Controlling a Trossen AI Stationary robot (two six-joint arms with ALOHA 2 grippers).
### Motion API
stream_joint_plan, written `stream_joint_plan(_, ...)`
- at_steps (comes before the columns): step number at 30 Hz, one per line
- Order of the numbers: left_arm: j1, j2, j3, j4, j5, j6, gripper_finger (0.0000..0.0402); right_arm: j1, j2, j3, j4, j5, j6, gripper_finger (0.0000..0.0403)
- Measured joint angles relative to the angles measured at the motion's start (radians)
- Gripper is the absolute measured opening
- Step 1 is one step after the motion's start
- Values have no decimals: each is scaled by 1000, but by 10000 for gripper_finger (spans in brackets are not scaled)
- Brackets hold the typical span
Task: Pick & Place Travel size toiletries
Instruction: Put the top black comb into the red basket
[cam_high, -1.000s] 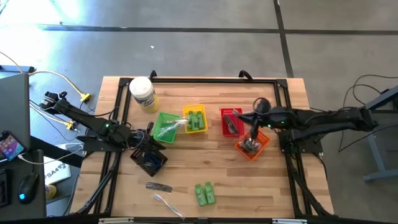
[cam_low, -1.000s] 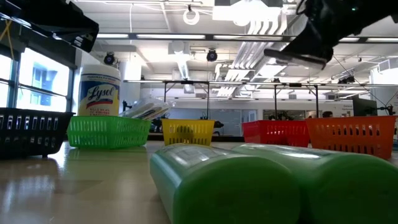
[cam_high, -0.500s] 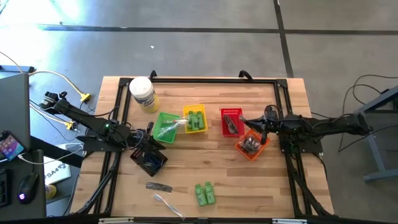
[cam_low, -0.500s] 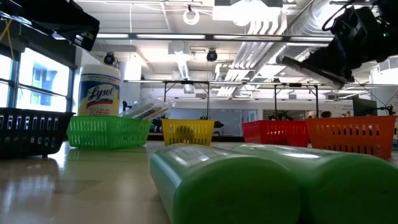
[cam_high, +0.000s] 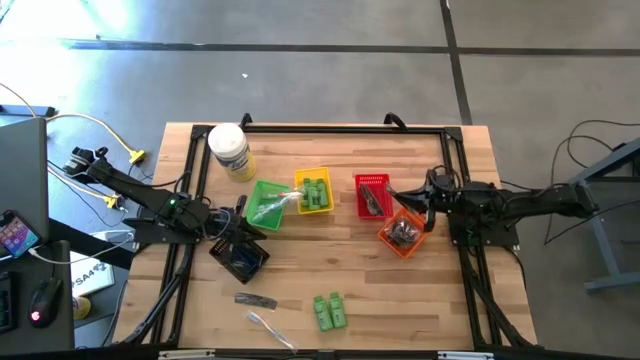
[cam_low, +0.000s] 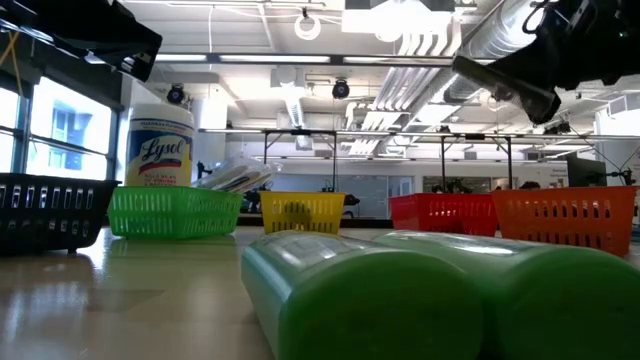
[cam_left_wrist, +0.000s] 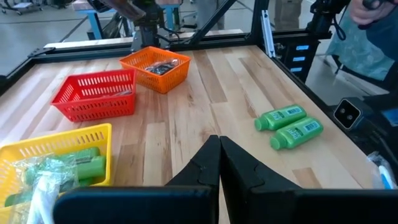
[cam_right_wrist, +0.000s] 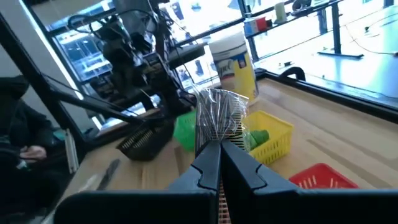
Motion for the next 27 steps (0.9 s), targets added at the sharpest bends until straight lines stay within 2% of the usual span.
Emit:
stream_joint_plan(7,0,0,0,0,-1,3,0,0,195,123,-28,41,48,3)
stream_joint_plan(13,0,0,0,0,-1,4,0,-22,475,321,-247,152,145,3)
stream_joint_plan(20,0,0,0,-2,-1,8,0,-89,757,511,-387,163,210,3)
stream_joint_plan(27,0,0,0,-3,-1,8,0,-181,913,545,-402,132,298,3)
